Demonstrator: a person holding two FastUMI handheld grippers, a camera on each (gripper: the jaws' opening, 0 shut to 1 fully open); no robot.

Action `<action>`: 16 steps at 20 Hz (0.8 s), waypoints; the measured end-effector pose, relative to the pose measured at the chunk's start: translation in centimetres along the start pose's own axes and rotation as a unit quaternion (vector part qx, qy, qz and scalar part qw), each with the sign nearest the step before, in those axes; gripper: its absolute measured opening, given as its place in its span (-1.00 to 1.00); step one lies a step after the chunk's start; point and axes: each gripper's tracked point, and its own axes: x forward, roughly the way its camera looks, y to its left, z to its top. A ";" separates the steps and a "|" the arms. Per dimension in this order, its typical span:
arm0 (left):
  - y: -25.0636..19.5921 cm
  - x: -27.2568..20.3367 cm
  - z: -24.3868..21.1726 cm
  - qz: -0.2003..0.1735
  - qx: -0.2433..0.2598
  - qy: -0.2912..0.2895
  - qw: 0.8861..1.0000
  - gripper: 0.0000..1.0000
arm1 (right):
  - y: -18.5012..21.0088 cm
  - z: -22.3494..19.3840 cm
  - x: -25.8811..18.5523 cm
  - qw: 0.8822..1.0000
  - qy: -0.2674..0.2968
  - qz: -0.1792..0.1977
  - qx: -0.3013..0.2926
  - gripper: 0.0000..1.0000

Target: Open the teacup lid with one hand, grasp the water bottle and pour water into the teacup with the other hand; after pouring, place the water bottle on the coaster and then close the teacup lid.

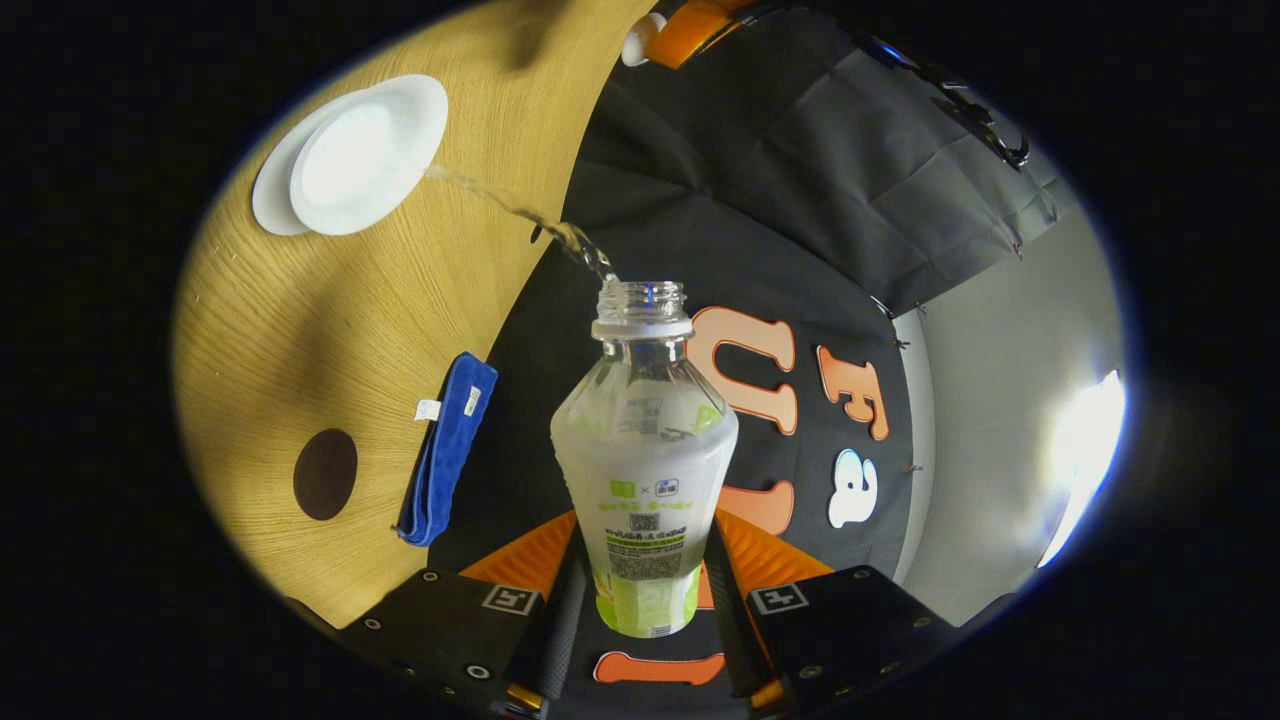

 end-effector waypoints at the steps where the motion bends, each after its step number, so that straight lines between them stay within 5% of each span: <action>1: 0.0 0.0 -0.1 -0.001 0.000 0.000 1.000 -0.37 | -0.3 0.0 0.2 1.000 -0.002 -0.004 -0.004 0.31; 16: -0.2 -0.1 -0.6 -0.004 0.008 0.010 1.000 -0.36 | -2.1 1.5 0.8 0.996 -0.042 -0.042 -0.059 0.24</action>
